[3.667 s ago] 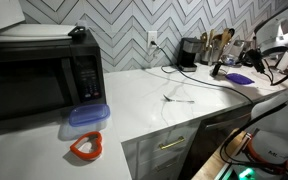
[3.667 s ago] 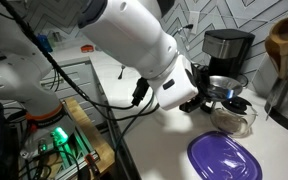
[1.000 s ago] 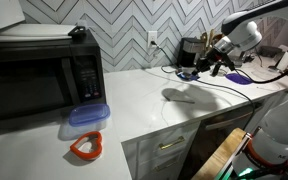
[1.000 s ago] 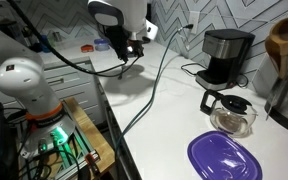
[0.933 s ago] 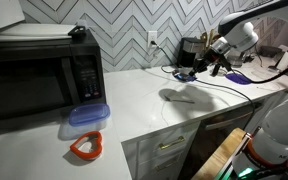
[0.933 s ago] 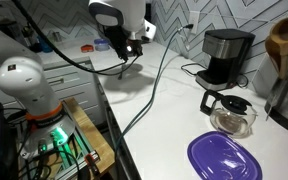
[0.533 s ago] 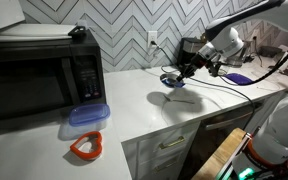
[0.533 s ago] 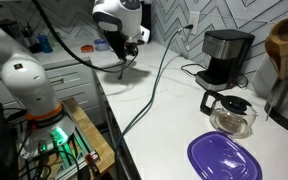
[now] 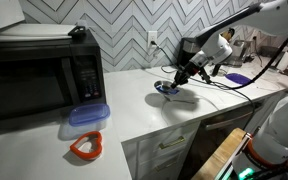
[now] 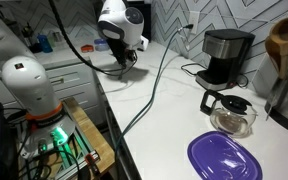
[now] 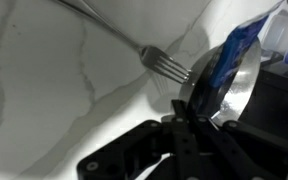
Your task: Pick up the small silver bowl and move it to the left side of the kitchen counter
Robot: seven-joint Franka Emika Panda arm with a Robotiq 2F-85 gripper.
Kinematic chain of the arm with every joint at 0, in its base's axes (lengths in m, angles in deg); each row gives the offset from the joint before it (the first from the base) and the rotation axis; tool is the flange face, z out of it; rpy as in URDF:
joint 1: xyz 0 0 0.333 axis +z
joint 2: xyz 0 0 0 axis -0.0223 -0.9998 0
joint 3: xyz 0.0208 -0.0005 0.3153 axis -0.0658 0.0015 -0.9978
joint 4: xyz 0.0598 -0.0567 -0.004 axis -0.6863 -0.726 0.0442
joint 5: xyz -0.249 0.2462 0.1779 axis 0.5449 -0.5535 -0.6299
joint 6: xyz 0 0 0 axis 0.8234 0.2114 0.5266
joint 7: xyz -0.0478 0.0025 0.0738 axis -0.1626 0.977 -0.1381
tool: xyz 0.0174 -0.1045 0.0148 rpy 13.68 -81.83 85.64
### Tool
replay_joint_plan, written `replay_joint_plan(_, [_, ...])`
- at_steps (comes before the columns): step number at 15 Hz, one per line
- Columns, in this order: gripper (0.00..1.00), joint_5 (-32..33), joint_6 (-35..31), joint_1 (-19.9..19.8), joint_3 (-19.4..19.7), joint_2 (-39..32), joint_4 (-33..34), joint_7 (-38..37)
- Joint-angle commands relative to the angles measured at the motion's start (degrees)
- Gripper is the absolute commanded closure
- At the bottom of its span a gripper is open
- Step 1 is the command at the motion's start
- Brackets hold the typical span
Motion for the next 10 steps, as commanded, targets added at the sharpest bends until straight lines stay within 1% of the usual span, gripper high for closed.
replay_joint_plan(1, [0.99,-1.68,-0.75,-0.08,-2.64,-3.03,1.47,0.07])
replay_joint_plan(3, [0.99,-2.37,-0.52,0.15,-3.77,-4.66,2.52,0.07])
replay_joint_plan(6, [0.99,-3.77,-1.89,0.32,-5.63,-7.21,4.38,0.34])
replay_joint_plan(10, [0.99,-5.32,-5.0,0.29,-7.56,-10.37,6.77,0.35])
